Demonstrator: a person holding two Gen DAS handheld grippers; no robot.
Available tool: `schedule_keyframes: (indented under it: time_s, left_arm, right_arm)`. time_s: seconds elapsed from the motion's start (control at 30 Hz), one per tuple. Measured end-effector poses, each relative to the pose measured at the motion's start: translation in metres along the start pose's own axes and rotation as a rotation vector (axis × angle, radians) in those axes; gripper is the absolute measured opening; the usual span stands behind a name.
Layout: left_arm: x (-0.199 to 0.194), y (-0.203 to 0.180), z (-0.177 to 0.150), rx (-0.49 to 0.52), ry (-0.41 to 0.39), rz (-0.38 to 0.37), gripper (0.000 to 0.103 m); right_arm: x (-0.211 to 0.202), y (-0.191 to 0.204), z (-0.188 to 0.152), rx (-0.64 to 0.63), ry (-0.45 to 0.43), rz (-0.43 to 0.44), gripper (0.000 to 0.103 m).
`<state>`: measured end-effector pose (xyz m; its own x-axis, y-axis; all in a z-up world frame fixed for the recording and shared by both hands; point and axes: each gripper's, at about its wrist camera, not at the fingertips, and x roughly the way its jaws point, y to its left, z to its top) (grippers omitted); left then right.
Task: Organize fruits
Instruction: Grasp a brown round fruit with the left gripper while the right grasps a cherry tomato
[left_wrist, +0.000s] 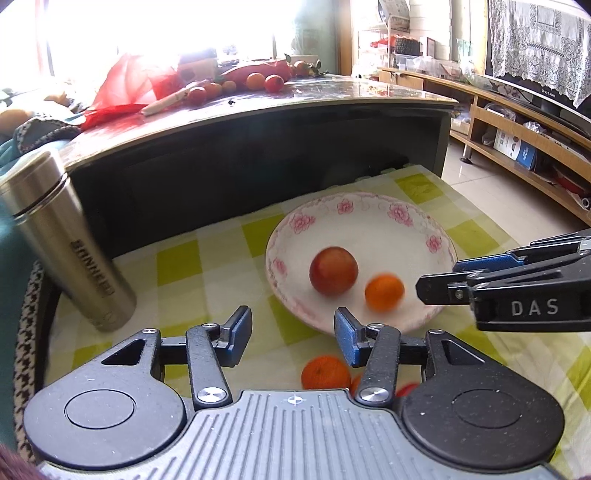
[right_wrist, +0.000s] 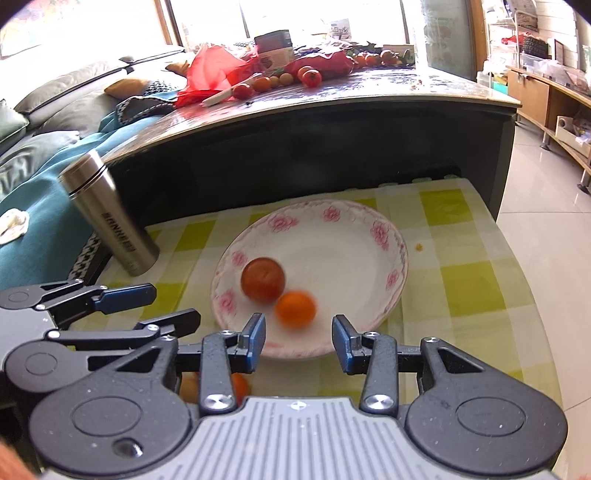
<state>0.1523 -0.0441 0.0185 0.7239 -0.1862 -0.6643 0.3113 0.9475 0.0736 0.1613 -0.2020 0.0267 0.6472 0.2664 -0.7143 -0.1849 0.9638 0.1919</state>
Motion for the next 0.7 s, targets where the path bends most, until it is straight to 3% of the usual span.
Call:
schedule_keyframes:
  time_s: [0.4,0.7]
  left_arm:
    - [-0.042,0.011,-0.036,0.012,0.055,-0.008,0.062]
    - [-0.035,0.017,-0.061,0.06,0.107,-0.018,0.063]
  right_arm:
    - [-0.008,0.031,-0.048,-0.193,0.102,0.047,0.045]
    - [0.016,0.043,-0.055,-0.26,0.146,0.052,0.051]
